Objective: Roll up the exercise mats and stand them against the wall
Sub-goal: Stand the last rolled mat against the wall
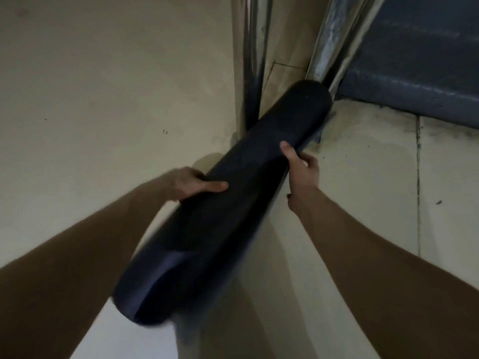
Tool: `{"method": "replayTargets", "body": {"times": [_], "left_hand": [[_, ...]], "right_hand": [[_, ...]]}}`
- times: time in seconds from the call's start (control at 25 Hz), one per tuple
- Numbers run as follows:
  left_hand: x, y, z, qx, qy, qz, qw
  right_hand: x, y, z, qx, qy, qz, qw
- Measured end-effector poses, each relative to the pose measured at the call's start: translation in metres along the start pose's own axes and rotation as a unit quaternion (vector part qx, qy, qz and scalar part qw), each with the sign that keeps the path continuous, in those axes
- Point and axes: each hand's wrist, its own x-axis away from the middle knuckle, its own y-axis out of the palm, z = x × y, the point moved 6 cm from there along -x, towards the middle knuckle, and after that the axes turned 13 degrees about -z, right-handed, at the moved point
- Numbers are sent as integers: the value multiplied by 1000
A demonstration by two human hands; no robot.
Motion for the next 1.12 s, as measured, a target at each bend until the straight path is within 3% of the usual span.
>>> {"method": "replayTargets", "body": {"times": [0.16, 0.32, 0.44, 0.76, 0.92, 1.12], "left_hand": [[-19, 57, 1, 117, 6, -65, 991], [-27, 60, -3, 235, 35, -52, 970], [-8, 79, 0, 257, 66, -24, 964], [205, 177, -43, 462, 54, -38, 885], [357, 179, -97, 561, 24, 28, 827], [533, 126, -187, 698, 44, 157, 698]], "right_hand": [[4, -14, 8, 133, 0, -39, 990], [14, 3, 40, 202, 62, -75, 975], [48, 11, 58, 232, 48, -97, 967], [256, 16, 65, 312, 109, -127, 935], [374, 92, 47, 360, 93, -210, 904], [504, 263, 21, 437, 84, -345, 826]]}}
